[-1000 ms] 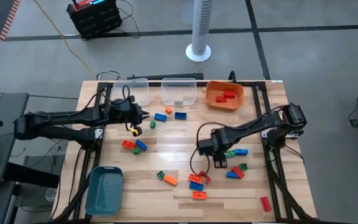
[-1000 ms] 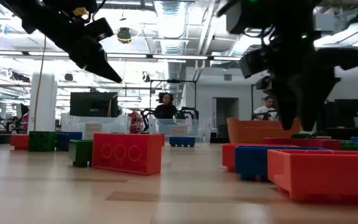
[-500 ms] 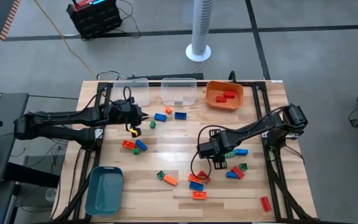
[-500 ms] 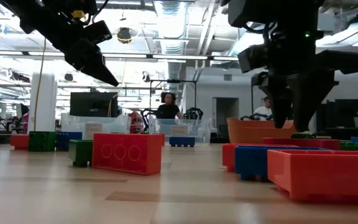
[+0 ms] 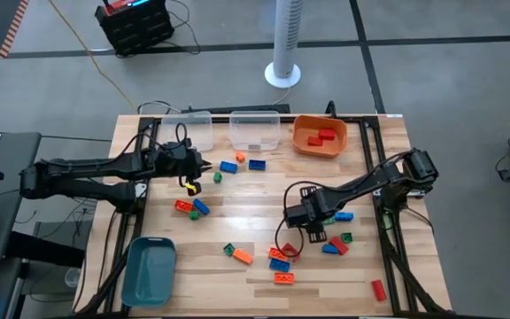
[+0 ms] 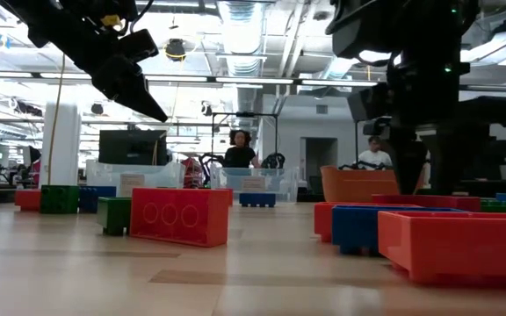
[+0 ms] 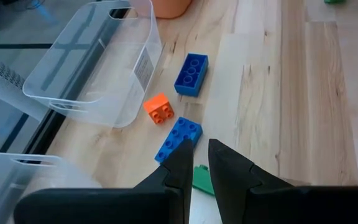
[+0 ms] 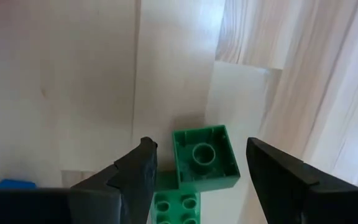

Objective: Sort blocks
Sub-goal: Put the green game piece into the right transparent bin

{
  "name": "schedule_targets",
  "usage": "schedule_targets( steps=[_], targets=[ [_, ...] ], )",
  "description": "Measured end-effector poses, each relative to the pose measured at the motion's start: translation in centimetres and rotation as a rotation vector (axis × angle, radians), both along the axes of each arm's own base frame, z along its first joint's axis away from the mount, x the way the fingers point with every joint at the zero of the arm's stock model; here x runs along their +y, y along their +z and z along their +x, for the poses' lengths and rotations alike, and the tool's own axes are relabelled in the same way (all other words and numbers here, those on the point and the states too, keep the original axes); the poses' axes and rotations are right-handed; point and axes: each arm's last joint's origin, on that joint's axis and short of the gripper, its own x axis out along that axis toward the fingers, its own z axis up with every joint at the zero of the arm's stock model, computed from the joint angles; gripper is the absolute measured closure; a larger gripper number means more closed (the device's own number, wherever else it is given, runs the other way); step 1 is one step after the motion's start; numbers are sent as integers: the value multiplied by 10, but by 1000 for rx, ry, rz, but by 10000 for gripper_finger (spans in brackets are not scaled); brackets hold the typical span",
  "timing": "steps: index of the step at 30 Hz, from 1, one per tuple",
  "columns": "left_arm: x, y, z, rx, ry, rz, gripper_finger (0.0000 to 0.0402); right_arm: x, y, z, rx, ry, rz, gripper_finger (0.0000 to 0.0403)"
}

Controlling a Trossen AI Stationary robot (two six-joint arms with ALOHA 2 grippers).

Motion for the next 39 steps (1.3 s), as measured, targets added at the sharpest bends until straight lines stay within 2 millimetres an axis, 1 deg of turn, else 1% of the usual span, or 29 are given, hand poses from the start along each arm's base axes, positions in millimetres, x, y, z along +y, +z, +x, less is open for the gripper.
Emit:
schedule_targets(
  steps=[11,13,17,19,24,29,32,35,39],
  targets=[
    [0,-1,0,4,7,-13,356,-2,0,0,3,16,-7,185],
    [0,-1,-1,12,9,-17,356,-3,-3,-1,6,13,-8,188],
    [-1,-3,-2,25,16,-31,356,-5,-14,-10,48,15,-19,191],
    [-1,-3,-2,25,16,-31,356,-5,-15,-11,42,11,-17,191],
    [-1,-3,-2,23,16,-31,356,-7,-15,-8,24,0,-13,205],
    [-1,-3,-2,19,23,-40,356,-6,-14,-3,-32,5,0,248],
    [-1,-3,-2,18,24,-41,356,-10,-13,1,-64,-12,7,270],
    [-1,-3,-2,17,24,-41,356,-17,-12,4,-73,-35,8,272],
    [-1,-3,-2,24,28,-48,356,-26,-7,10,-93,-47,9,265]
  ],
)
